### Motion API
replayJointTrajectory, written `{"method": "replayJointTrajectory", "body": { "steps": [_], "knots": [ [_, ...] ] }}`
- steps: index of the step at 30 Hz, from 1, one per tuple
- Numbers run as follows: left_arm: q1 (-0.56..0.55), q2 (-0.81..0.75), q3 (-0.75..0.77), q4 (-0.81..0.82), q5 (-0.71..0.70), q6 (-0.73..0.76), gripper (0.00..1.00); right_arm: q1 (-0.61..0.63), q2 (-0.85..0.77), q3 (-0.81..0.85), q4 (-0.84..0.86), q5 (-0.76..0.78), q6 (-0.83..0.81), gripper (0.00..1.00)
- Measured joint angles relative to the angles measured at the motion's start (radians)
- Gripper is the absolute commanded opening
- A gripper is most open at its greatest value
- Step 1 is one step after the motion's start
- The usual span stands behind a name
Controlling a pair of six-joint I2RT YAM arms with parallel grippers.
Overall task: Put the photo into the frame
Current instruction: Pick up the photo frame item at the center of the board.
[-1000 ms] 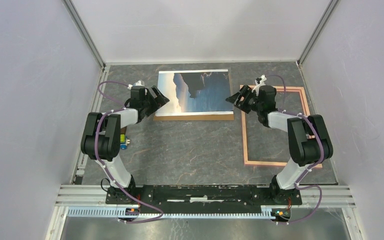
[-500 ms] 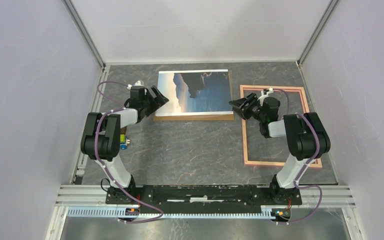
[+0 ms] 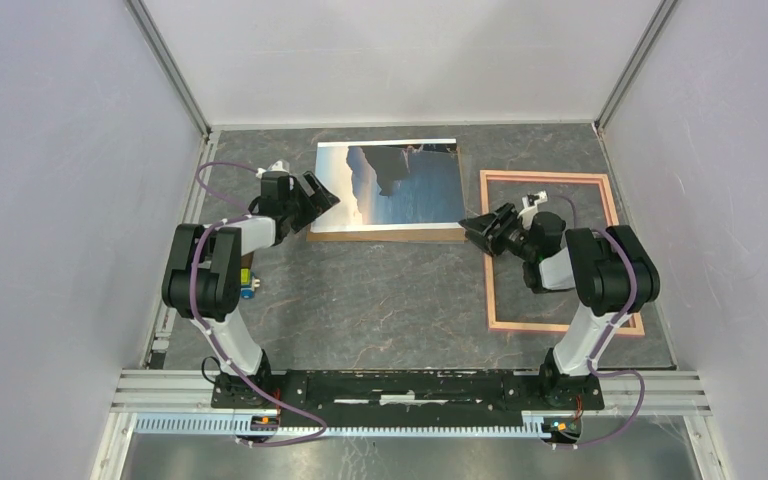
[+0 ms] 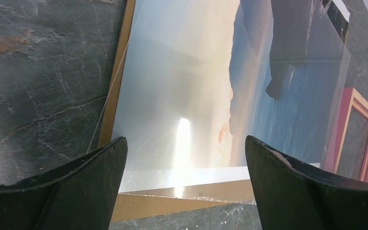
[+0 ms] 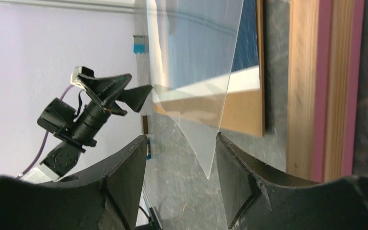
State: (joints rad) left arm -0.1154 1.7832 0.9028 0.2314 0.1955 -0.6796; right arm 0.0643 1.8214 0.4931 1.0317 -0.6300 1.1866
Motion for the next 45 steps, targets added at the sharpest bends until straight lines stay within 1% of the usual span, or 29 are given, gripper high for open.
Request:
{"method": "replayJointTrajectory", "body": {
  "steps": [6,11,15,19,27,31,39,43,45],
  "knots": [
    [-0.005,0.011,0.012,0.000,0.039,0.000,0.99,-0.001,-0.049,-0.057,-0.029,-0.021,-0.040,0.63],
    [-0.018,0.034,0.037,-0.003,0.071,0.000,0.99,-0.003,-0.092,-0.057,-0.121,-0.011,-0.125,0.69],
    [-0.020,0.034,0.039,-0.010,0.063,0.000,1.00,0.000,-0.158,-0.047,-0.289,0.054,-0.220,0.74],
    [-0.022,0.034,0.041,-0.017,0.051,0.000,1.00,0.012,-0.214,-0.028,-0.409,0.121,-0.293,0.74],
    [-0.023,0.034,0.047,-0.026,0.039,0.000,1.00,0.108,-0.174,0.119,-0.621,0.243,-0.352,0.75],
    [-0.023,0.034,0.048,-0.029,0.037,0.000,1.00,0.136,-0.172,0.155,-0.694,0.304,-0.354,0.76],
    [-0.023,0.034,0.054,-0.041,0.017,0.000,1.00,0.159,-0.155,0.180,-0.719,0.317,-0.306,0.75],
    [-0.023,0.034,0.054,-0.042,0.015,0.000,1.00,0.164,-0.150,0.162,-0.677,0.290,-0.254,0.72],
    [-0.023,0.034,0.055,-0.043,0.012,0.000,1.00,0.161,-0.151,0.131,-0.629,0.278,-0.217,0.71]
  ]
}}
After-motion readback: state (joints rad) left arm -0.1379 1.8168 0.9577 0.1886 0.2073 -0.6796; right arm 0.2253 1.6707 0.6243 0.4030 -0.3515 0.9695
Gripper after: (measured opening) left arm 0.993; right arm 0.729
